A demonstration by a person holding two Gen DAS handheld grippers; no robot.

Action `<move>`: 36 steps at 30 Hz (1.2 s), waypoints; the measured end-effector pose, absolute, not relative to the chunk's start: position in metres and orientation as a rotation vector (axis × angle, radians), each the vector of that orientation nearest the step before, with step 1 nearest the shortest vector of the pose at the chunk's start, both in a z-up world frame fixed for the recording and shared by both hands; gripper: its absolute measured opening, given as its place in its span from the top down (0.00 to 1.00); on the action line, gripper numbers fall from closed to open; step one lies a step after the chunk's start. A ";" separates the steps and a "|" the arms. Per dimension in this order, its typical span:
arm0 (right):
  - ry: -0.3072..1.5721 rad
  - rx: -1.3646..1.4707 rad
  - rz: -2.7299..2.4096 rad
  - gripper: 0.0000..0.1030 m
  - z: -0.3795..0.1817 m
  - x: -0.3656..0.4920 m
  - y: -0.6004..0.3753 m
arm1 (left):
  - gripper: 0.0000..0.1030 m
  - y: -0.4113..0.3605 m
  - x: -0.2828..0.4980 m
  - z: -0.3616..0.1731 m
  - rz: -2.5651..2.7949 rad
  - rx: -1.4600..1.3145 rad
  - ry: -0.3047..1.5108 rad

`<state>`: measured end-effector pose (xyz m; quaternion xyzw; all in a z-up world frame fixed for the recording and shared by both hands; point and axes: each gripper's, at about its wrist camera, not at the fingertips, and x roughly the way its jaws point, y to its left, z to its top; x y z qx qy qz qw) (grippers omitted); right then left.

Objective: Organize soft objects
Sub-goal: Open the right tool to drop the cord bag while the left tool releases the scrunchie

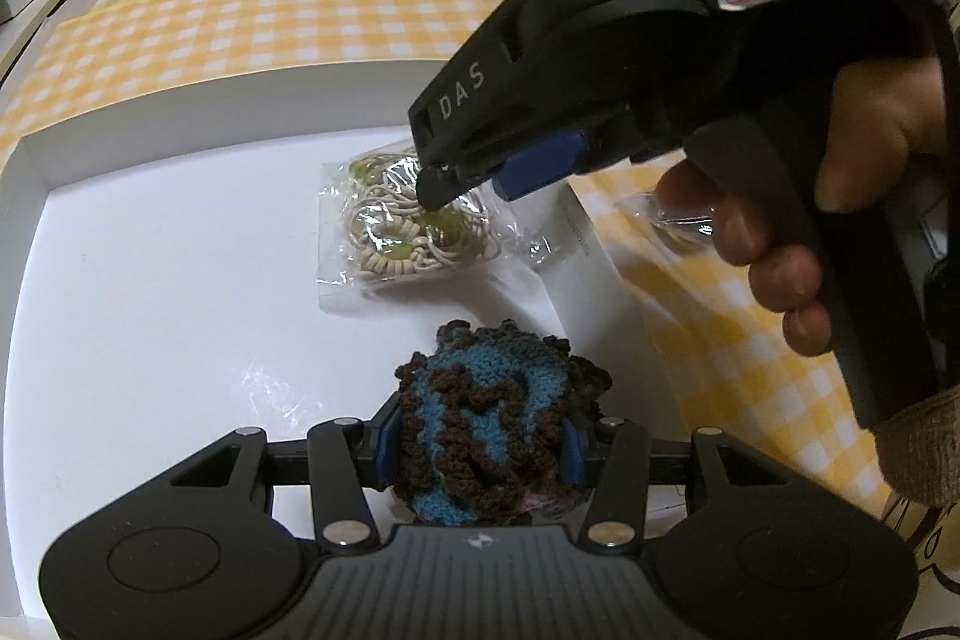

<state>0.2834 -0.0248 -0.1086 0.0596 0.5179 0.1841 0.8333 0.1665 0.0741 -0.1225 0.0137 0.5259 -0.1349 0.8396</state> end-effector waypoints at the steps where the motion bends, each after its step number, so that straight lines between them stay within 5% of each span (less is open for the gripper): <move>1: 1.100 0.120 0.386 0.65 -0.111 0.283 -0.025 | 0.51 0.073 0.166 -0.122 -0.286 0.029 1.112; 9: 1.032 0.072 0.421 0.64 -0.088 0.272 -0.028 | 0.51 0.071 0.164 -0.122 -0.293 0.042 1.108; 15: 1.019 0.074 0.434 0.62 -0.077 0.261 -0.039 | 0.18 0.073 0.160 -0.113 -0.299 0.031 1.088; 32: 0.946 0.074 0.461 0.47 -0.050 0.227 -0.064 | 0.06 0.077 0.136 -0.082 -0.230 0.005 1.031; 36: 0.916 0.078 0.468 0.30 -0.042 0.219 -0.067 | 0.03 0.076 0.128 -0.075 -0.210 0.012 1.007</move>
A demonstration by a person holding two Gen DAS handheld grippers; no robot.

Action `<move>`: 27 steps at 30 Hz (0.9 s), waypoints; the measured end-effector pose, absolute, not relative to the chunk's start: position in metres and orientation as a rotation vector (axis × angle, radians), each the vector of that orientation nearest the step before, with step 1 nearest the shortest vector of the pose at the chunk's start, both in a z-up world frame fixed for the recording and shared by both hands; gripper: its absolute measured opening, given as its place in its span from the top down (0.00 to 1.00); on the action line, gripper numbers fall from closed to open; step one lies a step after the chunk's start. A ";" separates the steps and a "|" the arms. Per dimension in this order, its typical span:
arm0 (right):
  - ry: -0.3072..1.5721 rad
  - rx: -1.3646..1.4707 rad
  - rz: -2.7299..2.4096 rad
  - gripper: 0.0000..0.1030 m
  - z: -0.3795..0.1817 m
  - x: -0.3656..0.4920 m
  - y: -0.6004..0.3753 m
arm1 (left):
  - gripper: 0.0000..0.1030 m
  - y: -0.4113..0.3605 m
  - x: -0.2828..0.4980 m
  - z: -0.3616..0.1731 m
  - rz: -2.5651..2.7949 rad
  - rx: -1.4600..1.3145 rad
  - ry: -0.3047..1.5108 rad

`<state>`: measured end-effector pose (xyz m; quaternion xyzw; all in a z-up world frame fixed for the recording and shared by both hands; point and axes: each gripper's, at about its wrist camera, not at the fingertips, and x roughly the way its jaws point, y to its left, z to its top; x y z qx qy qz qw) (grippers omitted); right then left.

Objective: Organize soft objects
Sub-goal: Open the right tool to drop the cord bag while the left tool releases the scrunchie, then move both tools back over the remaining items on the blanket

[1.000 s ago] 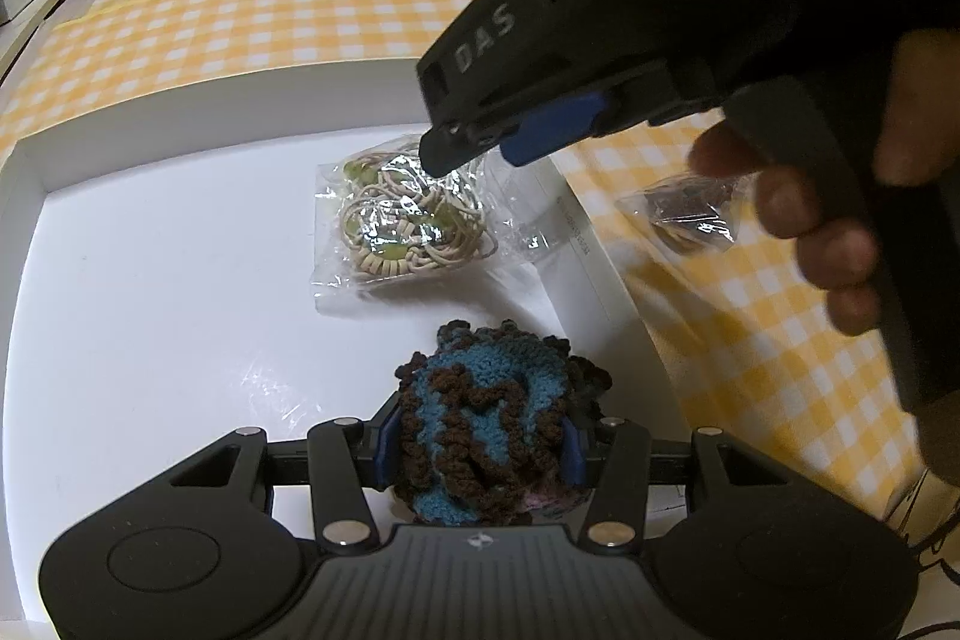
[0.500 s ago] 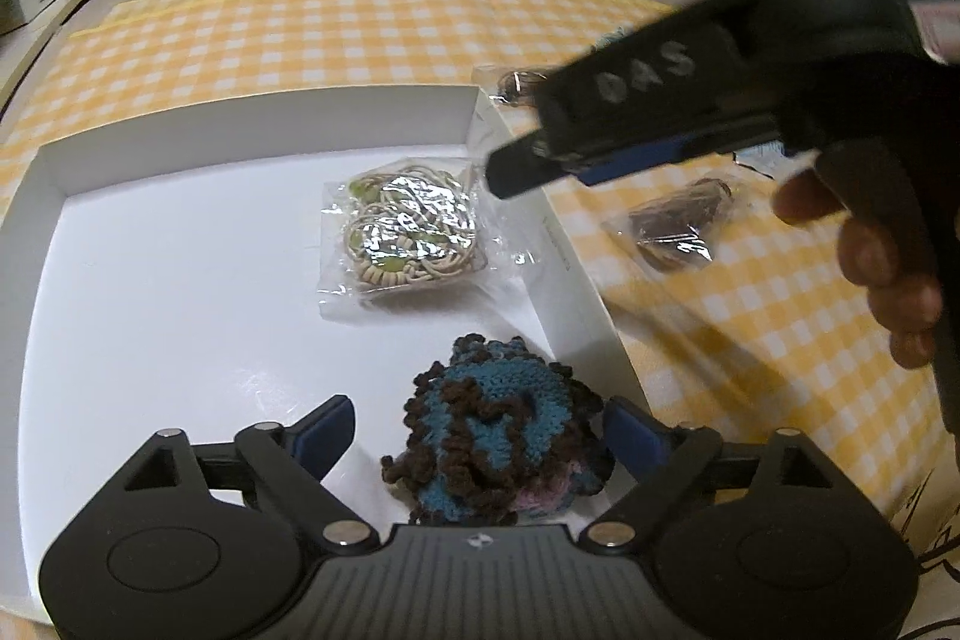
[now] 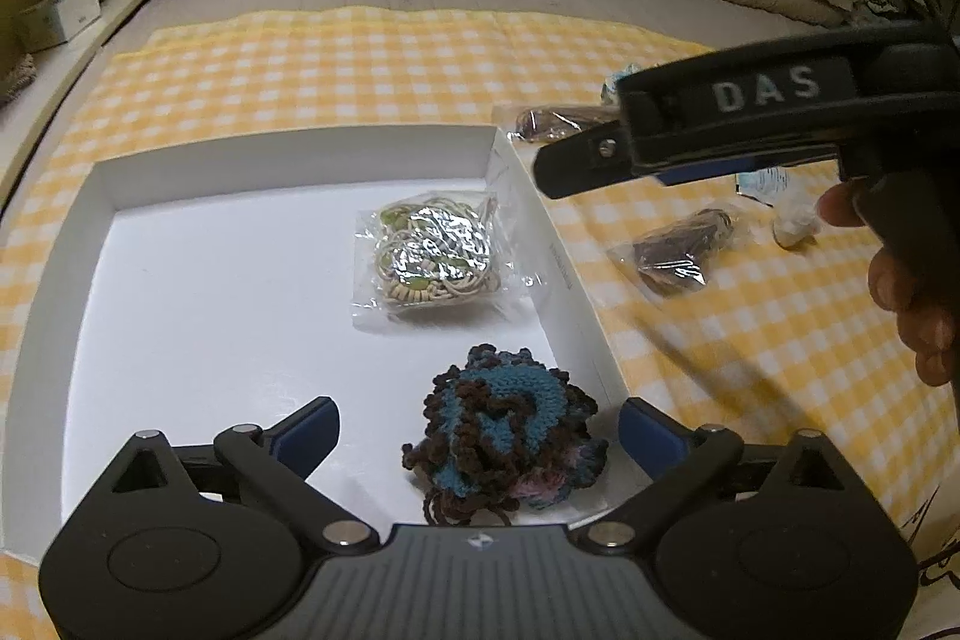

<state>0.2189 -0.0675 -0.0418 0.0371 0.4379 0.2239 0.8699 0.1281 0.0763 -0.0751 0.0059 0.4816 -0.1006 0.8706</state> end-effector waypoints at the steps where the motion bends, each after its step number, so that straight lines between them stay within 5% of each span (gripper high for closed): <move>1: 0.907 0.074 0.468 0.24 -0.040 0.217 -0.069 | 0.03 0.077 0.126 -0.073 -0.204 0.012 1.003; 6: 0.852 0.052 0.459 0.04 -0.031 0.204 -0.077 | 0.01 0.081 0.117 -0.063 -0.166 0.009 0.968; 10: 0.794 0.029 0.454 0.00 -0.023 0.194 -0.086 | 0.00 0.084 0.111 -0.050 -0.142 0.000 0.924; 27: 0.656 0.019 0.380 0.00 0.001 0.172 -0.146 | 0.00 0.078 0.117 -0.009 -0.063 -0.018 0.711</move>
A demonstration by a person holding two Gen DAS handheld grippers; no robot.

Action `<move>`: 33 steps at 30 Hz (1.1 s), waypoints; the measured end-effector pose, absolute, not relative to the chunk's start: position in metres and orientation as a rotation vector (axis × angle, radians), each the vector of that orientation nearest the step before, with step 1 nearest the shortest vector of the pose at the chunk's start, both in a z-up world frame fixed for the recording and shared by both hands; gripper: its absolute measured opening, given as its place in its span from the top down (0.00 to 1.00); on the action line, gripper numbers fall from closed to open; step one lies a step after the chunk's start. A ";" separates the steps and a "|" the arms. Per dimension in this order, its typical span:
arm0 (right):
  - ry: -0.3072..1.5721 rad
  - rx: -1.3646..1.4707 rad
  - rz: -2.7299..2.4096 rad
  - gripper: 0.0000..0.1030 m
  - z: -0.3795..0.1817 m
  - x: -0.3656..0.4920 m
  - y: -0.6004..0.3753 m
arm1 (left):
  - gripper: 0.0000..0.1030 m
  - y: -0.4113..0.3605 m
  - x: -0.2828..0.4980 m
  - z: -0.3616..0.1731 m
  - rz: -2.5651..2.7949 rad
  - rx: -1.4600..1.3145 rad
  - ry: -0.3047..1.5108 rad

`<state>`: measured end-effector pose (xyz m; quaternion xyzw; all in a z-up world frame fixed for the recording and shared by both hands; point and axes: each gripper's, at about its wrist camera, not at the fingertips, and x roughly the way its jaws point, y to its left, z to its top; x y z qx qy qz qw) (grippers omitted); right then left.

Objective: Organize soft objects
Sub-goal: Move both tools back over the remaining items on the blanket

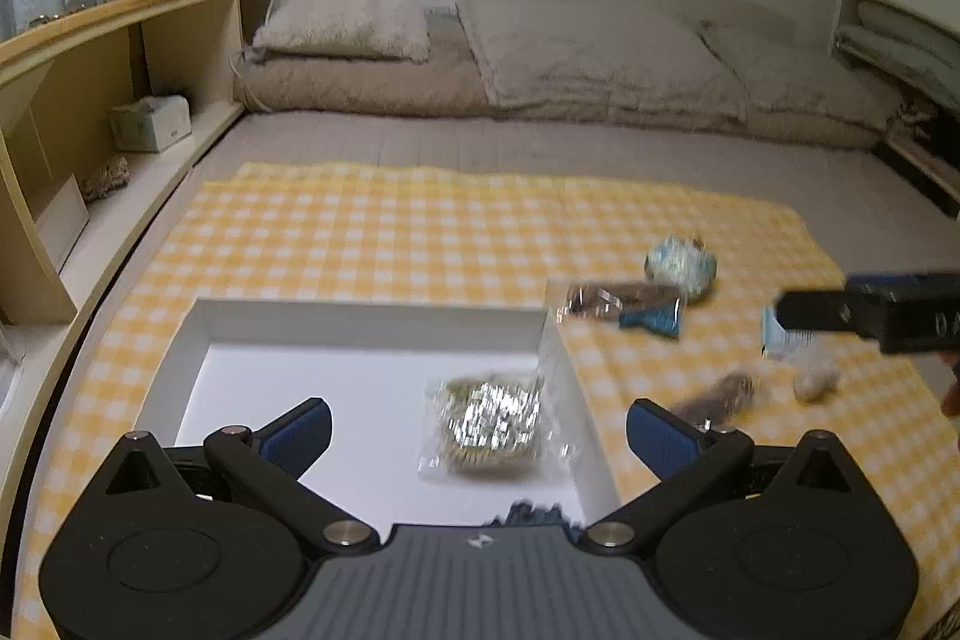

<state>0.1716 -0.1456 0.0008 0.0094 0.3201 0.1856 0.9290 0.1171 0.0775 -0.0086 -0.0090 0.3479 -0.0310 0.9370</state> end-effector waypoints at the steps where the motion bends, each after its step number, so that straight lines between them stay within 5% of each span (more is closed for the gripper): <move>1: 0.651 0.022 0.371 0.00 0.002 0.171 -0.151 | 0.00 0.076 0.119 -0.006 -0.059 -0.025 0.700; 29: 0.762 0.250 0.078 0.00 -0.042 0.214 -0.268 | 0.00 -0.022 0.241 -0.020 -0.144 0.099 0.513; 33: 0.789 0.242 0.117 0.11 -0.049 0.227 -0.253 | 0.00 -0.037 0.273 -0.031 -0.173 0.139 0.511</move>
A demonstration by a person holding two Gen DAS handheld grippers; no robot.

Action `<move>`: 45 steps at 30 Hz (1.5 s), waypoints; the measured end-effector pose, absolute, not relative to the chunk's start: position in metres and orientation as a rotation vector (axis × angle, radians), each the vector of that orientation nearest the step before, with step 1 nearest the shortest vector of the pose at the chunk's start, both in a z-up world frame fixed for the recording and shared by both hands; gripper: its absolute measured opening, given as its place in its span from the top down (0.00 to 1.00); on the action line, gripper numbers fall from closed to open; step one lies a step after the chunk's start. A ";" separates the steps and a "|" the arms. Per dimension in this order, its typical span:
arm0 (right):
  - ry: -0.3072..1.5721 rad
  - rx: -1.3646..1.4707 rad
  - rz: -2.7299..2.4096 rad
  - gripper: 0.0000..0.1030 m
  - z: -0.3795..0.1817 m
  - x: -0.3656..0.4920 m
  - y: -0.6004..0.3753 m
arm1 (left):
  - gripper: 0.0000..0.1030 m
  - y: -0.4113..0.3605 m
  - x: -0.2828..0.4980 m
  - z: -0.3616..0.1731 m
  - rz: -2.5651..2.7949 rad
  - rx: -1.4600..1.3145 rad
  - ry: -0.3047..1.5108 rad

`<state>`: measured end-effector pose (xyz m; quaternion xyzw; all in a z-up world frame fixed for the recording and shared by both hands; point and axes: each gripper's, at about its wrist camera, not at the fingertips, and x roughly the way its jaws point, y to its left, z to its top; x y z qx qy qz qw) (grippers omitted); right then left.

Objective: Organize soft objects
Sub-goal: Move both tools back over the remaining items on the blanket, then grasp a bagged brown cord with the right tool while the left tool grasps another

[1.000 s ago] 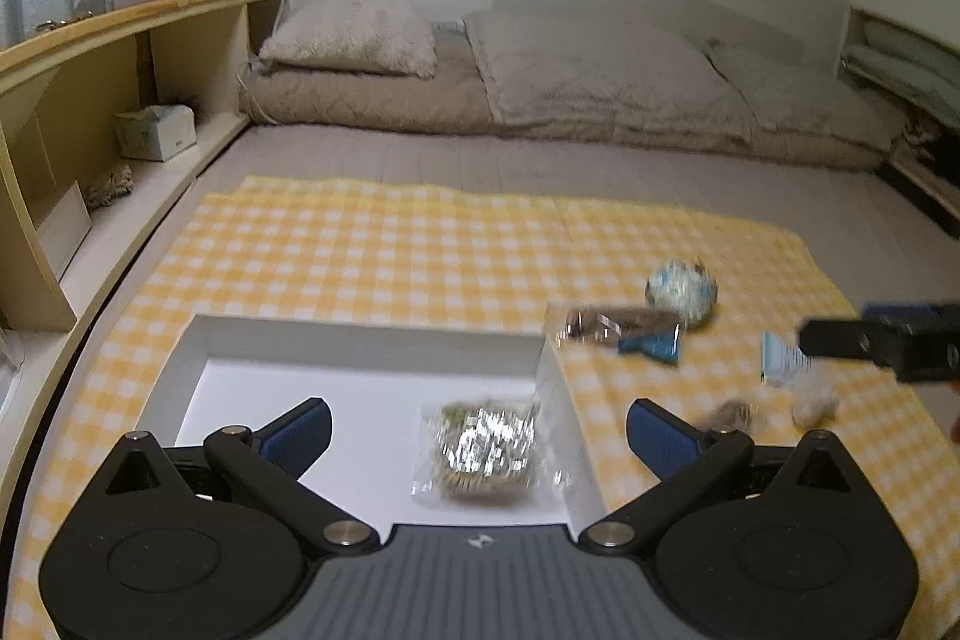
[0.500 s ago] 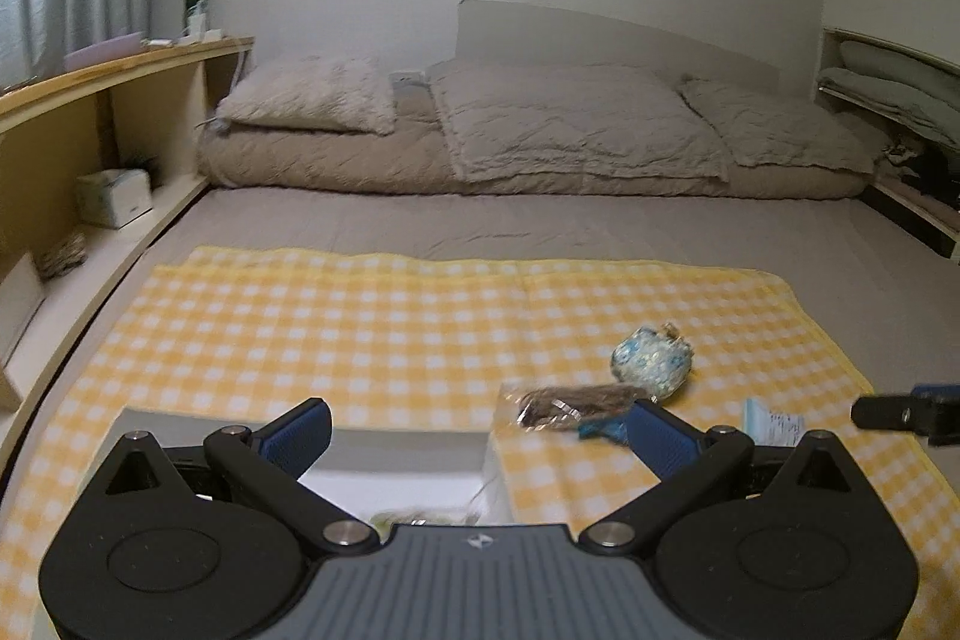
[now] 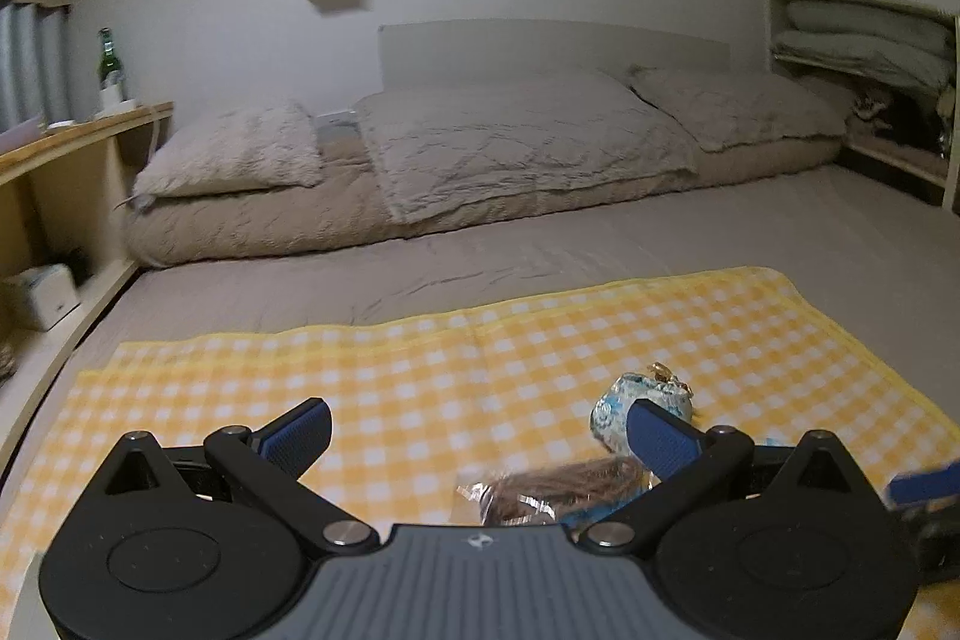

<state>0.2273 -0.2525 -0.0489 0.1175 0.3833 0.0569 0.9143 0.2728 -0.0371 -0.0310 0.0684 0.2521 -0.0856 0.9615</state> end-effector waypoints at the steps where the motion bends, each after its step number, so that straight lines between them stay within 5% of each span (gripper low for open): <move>1: 0.797 0.241 0.126 0.28 -0.050 0.230 -0.250 | 0.00 -0.039 0.282 -0.035 -0.179 0.134 0.518; 4: 0.852 0.231 0.150 0.69 -0.058 0.243 -0.237 | 0.00 -0.042 0.309 -0.047 -0.187 0.115 0.555; 7: 0.890 0.210 0.172 0.71 -0.066 0.254 -0.225 | 0.00 -0.044 0.335 -0.059 -0.170 0.139 0.578; 25: 1.045 0.036 0.413 0.73 -0.122 0.281 -0.165 | 0.00 -0.047 0.424 -0.157 -0.122 0.389 0.824; 38: 1.112 -0.027 0.302 0.74 -0.123 0.269 -0.207 | 0.00 -0.057 0.380 -0.142 -0.491 0.566 1.003; 42: 1.058 0.009 0.284 0.72 -0.109 0.267 -0.224 | 0.02 -0.056 0.375 -0.121 -0.550 0.487 0.962; 45: 0.981 -0.029 0.302 0.58 -0.097 0.266 -0.231 | 0.07 -0.058 0.376 -0.113 -0.608 0.384 0.978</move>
